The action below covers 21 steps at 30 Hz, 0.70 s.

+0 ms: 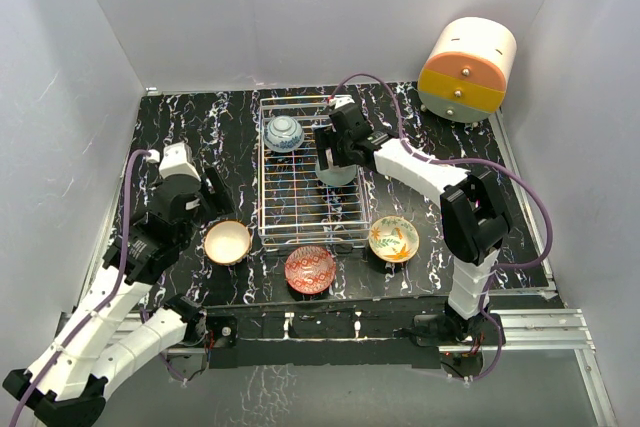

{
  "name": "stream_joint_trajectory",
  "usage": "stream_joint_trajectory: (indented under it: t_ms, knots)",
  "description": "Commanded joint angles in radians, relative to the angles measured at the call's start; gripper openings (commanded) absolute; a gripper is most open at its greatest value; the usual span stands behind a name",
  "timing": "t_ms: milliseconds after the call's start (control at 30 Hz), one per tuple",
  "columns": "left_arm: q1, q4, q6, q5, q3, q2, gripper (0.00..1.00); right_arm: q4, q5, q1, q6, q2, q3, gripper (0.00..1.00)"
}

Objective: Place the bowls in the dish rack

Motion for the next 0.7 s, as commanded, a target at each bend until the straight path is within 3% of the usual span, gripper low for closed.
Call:
stream_joint_trajectory:
  t_ms: [0, 133, 667]
  knots:
    - [-0.002, -0.004, 0.002, -0.011, -0.015, -0.011, 0.70, 0.034, 0.047, 0.007, -0.016, -0.006, 0.064, 0.83]
    - [-0.002, -0.008, 0.001, -0.014, -0.020, -0.013, 0.70, 0.035, 0.031, 0.006, -0.014, 0.003, 0.074, 0.75]
    - [-0.002, -0.041, -0.011, -0.031, -0.044, -0.063, 0.71, 0.020, 0.053, 0.012, -0.009, 0.030, 0.087, 0.68]
